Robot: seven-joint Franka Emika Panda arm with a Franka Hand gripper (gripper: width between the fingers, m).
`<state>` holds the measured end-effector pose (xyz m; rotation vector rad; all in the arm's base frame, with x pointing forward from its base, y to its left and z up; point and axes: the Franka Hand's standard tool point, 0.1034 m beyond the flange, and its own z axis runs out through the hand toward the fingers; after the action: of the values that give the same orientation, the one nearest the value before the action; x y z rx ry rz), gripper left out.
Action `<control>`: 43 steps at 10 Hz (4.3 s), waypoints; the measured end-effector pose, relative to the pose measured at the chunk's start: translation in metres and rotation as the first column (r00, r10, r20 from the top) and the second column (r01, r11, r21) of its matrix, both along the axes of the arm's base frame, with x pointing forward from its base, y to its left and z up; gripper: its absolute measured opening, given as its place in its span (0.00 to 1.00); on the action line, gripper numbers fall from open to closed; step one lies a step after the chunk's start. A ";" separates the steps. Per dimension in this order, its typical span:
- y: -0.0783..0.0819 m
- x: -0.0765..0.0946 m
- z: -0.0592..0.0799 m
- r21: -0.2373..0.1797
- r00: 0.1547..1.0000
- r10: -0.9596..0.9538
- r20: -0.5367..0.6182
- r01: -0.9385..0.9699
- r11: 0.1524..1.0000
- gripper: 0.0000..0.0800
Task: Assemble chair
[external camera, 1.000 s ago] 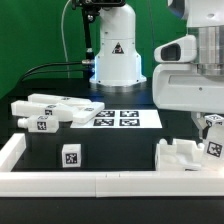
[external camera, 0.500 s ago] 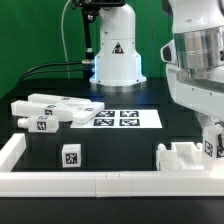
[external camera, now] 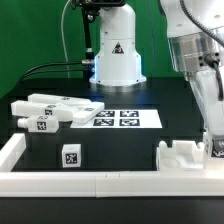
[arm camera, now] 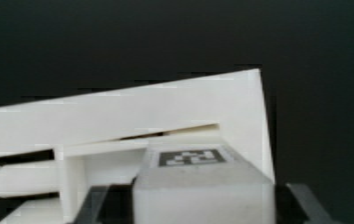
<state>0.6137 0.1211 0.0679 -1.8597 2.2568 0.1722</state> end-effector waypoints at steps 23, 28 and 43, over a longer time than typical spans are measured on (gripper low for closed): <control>-0.054 -0.009 0.043 -0.129 0.744 0.648 0.162 -0.635 0.762 0.81; -0.107 -0.057 0.029 -0.258 0.346 0.928 0.136 -0.893 0.370 0.81; -0.219 -0.127 0.009 -0.287 -0.858 0.504 -0.100 -0.460 -0.840 0.81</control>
Offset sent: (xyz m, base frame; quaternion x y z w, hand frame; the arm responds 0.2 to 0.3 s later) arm 0.0000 0.0000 0.0000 0.0000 0.0000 0.0000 1.0000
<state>0.4865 -0.0975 0.0772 -2.8260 -1.3022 -0.0938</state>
